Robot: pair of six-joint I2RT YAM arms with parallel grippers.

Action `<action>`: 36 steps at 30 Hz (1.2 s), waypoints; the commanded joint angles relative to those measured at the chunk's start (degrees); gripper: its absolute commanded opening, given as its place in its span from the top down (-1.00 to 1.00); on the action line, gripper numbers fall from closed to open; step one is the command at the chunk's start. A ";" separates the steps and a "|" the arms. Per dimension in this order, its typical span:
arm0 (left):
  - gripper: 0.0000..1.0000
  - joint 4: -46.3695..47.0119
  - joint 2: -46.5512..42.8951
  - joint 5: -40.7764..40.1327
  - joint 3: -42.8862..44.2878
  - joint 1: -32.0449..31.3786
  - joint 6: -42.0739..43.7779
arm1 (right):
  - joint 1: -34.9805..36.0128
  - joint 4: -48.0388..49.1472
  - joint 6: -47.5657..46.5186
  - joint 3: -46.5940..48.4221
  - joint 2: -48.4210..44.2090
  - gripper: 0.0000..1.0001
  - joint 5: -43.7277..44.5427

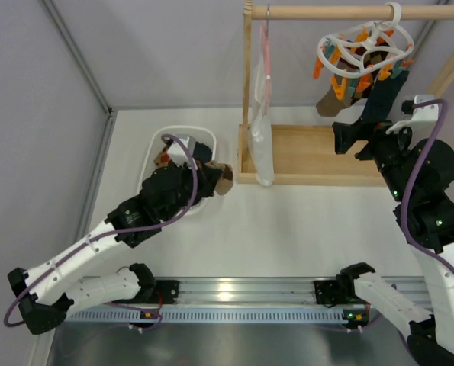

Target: Remove the socks clipped to the hanger

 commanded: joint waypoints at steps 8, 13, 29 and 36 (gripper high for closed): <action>1.00 -9.05 8.19 -8.68 4.17 23.95 -3.13 | -0.89 -2.44 0.01 -1.64 -3.60 -0.99 -0.06; 1.00 -8.61 18.55 0.19 8.92 34.33 -3.66 | -0.80 -2.80 -0.69 -3.75 -5.36 -0.99 -0.24; 1.00 -6.15 31.50 10.50 22.81 37.85 -4.45 | -0.80 -0.07 0.18 -9.38 -4.66 -0.99 -1.47; 0.47 -6.15 31.85 8.47 18.51 39.61 -7.26 | -0.89 -1.47 -0.43 -8.86 -5.36 -0.99 1.07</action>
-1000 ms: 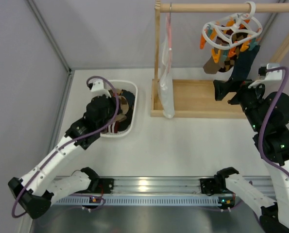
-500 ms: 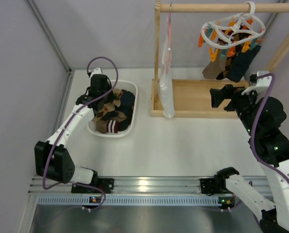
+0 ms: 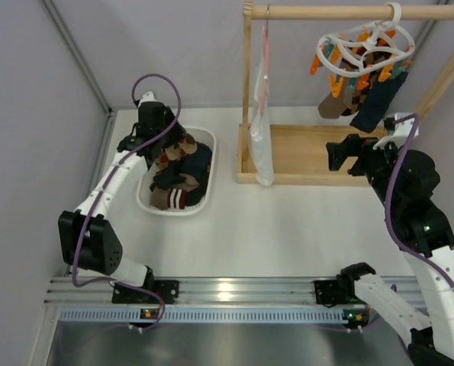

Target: Remove the socks clipped to the hanger

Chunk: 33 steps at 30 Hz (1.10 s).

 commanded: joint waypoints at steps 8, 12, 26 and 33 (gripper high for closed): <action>-0.96 1.50 -5.91 2.56 -6.01 0.73 -2.33 | -1.54 -2.10 -0.08 2.67 0.54 -0.99 5.86; -0.96 1.77 -14.07 8.98 -8.65 -0.58 -0.92 | -4.79 -2.89 0.53 3.20 2.03 -0.99 6.93; -0.96 4.92 -31.24 2.31 -22.54 -30.19 0.14 | -26.24 3.52 8.97 -3.12 4.07 -0.99 -9.52; -0.96 19.07 -22.47 2.55 -23.96 -48.30 5.76 | -27.03 3.79 10.65 -7.09 -3.32 -0.99 -4.61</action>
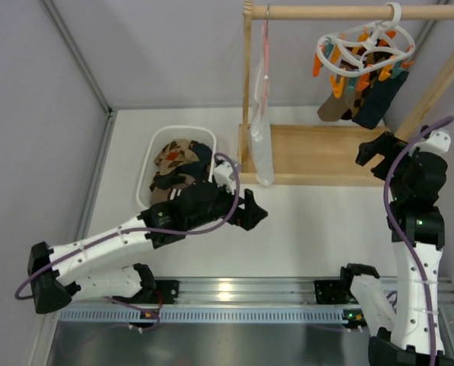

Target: Remove the socks clipped to the hanger

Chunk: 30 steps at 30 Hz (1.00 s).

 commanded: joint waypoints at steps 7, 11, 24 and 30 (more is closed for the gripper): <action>-0.96 15.51 16.69 7.69 7.98 -5.06 2.57 | -0.80 1.40 -1.35 -0.33 -1.32 -0.99 5.70; -0.96 15.70 16.96 10.41 8.42 -5.50 1.25 | -2.90 8.84 3.30 -3.05 3.96 -0.99 -1.31; -0.96 15.43 2.03 14.38 -6.08 -6.73 1.42 | -11.61 39.19 -3.26 -3.67 23.65 -0.99 -13.25; -0.96 10.08 -2.63 18.93 -8.37 -6.73 3.62 | -15.39 47.29 -8.02 -1.21 32.27 -0.93 -25.05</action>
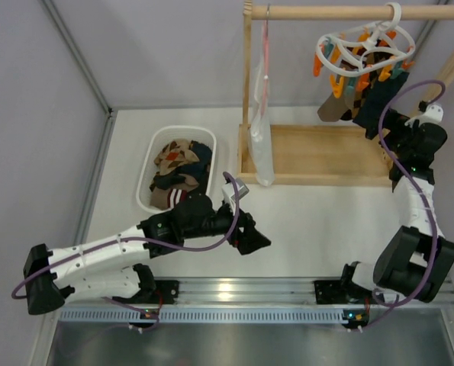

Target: Remove the socks clipped to the hanger

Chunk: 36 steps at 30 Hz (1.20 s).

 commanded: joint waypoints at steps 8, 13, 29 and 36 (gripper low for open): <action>-0.96 -2.22 -3.24 6.86 -1.99 -0.20 3.30 | -2.21 16.70 -11.66 5.21 8.10 -0.88 -15.39; -0.96 -2.22 -1.05 8.09 -1.03 -0.20 3.83 | -2.21 22.94 -11.50 5.05 12.14 -0.79 -20.41; -0.96 -2.22 -2.18 8.27 0.99 -0.11 3.13 | -1.78 46.32 1.59 -1.10 14.80 1.00 -24.02; -0.96 -2.30 -2.97 3.79 4.42 -0.20 2.34 | 2.43 43.80 1.34 -9.89 3.40 1.00 -16.30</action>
